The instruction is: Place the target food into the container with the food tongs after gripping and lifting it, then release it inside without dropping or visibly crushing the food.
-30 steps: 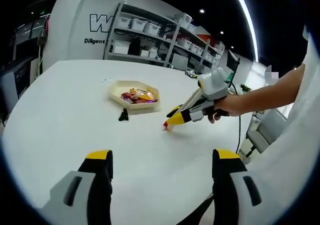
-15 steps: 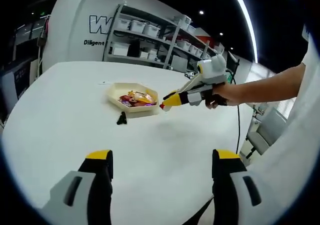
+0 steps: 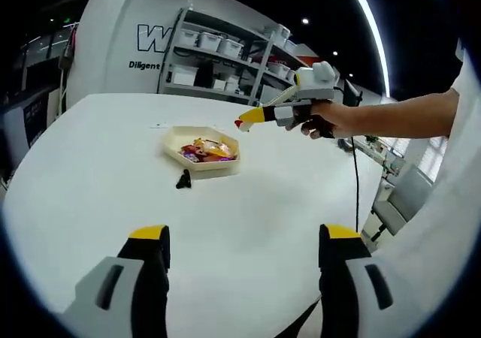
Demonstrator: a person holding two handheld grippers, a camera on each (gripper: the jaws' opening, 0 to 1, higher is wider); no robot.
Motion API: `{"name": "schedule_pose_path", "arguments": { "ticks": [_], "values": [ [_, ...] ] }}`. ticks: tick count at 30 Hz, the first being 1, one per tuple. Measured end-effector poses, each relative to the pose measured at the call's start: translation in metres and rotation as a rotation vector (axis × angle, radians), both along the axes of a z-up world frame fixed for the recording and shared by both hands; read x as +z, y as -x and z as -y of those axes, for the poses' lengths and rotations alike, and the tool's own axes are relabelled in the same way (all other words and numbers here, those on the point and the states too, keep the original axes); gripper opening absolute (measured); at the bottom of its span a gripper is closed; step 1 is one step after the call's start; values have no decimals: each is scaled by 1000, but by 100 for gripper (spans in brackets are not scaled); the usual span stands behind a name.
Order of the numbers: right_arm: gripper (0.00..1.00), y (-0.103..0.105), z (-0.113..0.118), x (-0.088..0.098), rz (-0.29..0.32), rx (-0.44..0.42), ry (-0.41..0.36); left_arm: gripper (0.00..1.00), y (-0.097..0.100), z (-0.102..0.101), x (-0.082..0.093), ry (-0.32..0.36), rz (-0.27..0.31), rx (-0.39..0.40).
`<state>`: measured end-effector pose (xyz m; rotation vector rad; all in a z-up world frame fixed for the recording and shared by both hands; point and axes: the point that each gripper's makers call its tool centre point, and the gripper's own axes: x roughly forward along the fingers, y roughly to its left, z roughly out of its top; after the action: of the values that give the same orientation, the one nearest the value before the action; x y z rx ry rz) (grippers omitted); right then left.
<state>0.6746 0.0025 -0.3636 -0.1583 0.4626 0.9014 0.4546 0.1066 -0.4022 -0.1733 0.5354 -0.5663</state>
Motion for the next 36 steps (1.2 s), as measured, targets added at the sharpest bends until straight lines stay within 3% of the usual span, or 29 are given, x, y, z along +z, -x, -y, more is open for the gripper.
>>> {"name": "schedule_pose_path", "arguments": {
  "ticks": [13,21,36],
  "values": [
    [21,-17,-5,19,62,-17,-4,85,-5,-11,4,-18,22,33],
    [22,-20,-3,17,63,-23,2,89,-6,-16,8,-46,69,32],
    [22,-9,-6,9,47,-24,22,87,-1,-20,4,-34,50,30]
  ]
}}
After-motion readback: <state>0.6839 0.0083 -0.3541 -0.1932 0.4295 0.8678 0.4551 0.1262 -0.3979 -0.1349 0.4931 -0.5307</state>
